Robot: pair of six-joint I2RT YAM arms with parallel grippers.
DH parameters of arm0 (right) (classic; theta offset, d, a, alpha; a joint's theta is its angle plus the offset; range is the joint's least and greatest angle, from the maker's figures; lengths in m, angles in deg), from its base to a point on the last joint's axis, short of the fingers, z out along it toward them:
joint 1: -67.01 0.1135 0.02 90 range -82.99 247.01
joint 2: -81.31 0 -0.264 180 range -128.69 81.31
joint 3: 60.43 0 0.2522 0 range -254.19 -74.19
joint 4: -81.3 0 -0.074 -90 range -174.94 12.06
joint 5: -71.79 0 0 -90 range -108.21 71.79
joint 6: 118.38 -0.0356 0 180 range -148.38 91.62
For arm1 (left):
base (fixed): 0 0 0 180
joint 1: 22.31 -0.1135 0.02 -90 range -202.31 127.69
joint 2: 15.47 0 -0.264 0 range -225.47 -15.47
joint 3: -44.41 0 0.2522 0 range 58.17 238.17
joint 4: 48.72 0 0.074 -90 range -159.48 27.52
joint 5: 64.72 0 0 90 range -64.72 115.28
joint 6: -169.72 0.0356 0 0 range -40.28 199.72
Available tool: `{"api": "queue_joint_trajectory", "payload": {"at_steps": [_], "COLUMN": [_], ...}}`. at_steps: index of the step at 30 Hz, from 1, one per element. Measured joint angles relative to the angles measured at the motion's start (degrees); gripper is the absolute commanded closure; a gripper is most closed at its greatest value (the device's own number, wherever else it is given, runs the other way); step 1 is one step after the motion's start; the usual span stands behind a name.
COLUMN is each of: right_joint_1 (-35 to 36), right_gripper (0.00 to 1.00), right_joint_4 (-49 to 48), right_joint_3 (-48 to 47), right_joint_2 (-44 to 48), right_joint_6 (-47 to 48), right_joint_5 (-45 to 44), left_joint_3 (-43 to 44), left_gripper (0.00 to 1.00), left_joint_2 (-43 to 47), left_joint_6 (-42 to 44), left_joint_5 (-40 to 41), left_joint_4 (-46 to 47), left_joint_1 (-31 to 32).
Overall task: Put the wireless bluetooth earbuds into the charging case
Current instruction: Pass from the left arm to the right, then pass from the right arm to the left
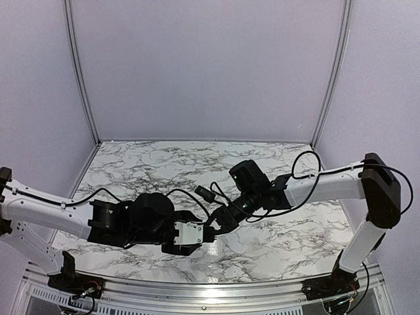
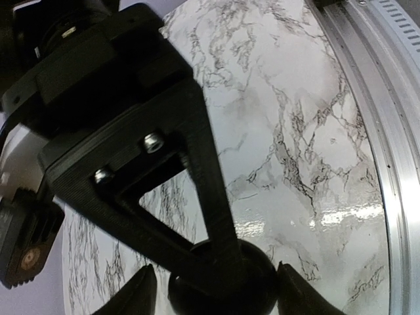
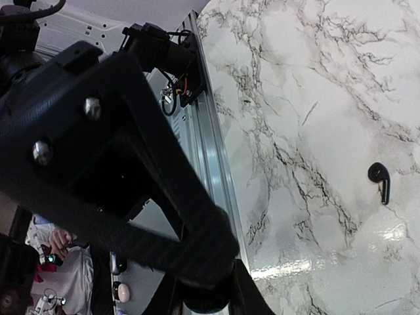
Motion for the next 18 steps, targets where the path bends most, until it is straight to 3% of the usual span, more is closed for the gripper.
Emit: {"api": "queue_joint_trajectory", "payload": {"at_steps": [6, 12, 18], "right_joint_1": [-1.77, -4.35, -4.07], "right_gripper": [0.95, 0.95, 0.94], "right_joint_4": [-3.54, -11.45, -25.31], "right_joint_3": [0.46, 2.45, 6.12], "right_joint_2": [1.90, 7.98, 13.42], "right_joint_6": [-1.29, -4.04, -9.16], "right_joint_5": [-0.22, -4.11, -11.13], "left_joint_3": [-5.86, -11.63, -14.40], "left_gripper": [0.02, 0.01, 0.02], "left_joint_2": [8.98, 17.14, 17.64], "left_joint_6": [-3.23, -10.38, -18.82], "left_joint_5": [3.80, 5.57, 10.19], "left_joint_4": [4.50, 13.86, 23.10], "left_joint_1": [-0.13, -1.95, -2.51]}}
